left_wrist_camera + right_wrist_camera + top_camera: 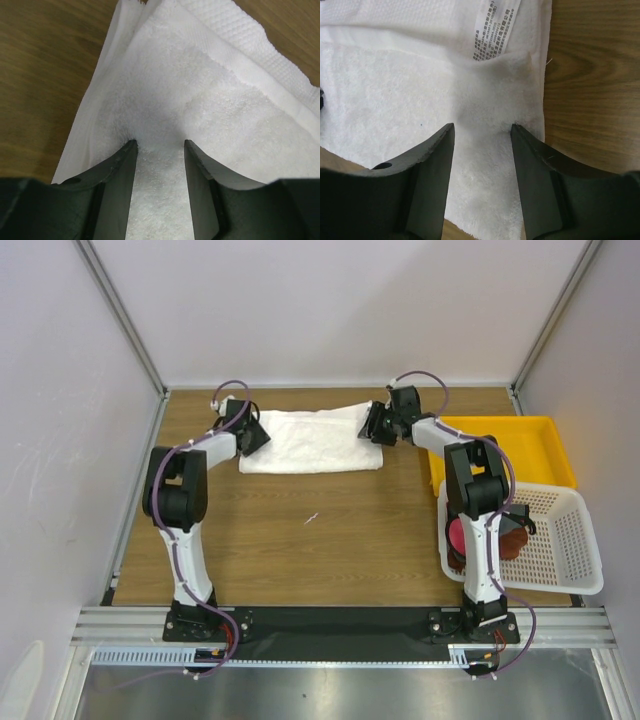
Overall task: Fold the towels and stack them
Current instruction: Fold the towel
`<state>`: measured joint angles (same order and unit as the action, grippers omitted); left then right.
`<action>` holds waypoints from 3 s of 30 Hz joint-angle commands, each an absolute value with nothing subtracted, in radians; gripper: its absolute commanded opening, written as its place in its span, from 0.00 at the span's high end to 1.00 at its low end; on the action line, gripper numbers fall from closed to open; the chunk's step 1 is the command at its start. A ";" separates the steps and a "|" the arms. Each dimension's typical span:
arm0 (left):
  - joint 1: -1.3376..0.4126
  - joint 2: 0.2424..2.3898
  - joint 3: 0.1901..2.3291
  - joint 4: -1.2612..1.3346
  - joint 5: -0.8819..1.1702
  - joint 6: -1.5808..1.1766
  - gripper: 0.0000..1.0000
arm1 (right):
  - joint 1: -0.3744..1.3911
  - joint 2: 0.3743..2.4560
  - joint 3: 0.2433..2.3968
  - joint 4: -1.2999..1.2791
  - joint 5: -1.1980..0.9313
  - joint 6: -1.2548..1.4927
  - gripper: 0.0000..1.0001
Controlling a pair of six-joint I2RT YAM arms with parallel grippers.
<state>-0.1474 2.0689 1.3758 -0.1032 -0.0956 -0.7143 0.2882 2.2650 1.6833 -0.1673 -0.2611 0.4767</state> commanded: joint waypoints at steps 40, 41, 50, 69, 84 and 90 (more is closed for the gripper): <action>-0.295 1.275 0.927 -0.414 -0.265 -0.601 0.02 | 0.388 1.420 1.014 -0.273 -0.002 0.396 0.00; -0.295 1.273 0.922 -0.422 -0.278 -0.607 0.00 | 0.377 1.439 1.012 -0.278 -0.002 0.396 0.00; -0.270 1.330 0.903 -0.327 -0.060 -0.554 0.00 | 0.354 1.557 1.008 -0.227 -0.101 0.419 0.00; -0.156 1.430 0.813 -0.307 0.066 -0.499 0.03 | 0.356 1.741 1.043 -0.264 -0.204 0.362 0.10; -0.133 1.522 0.776 -0.278 -0.037 -0.581 0.05 | 0.373 1.852 1.109 -0.330 -0.192 0.350 0.22; -0.132 1.568 0.767 -0.252 -0.014 -0.563 0.12 | 0.385 1.858 1.089 -0.338 -0.196 0.360 0.39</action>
<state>-0.1406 1.5249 0.7856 -0.2867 -0.0269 -0.5598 0.3664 1.8210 1.1061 -0.2718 -0.2001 0.3641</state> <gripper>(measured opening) 0.897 0.647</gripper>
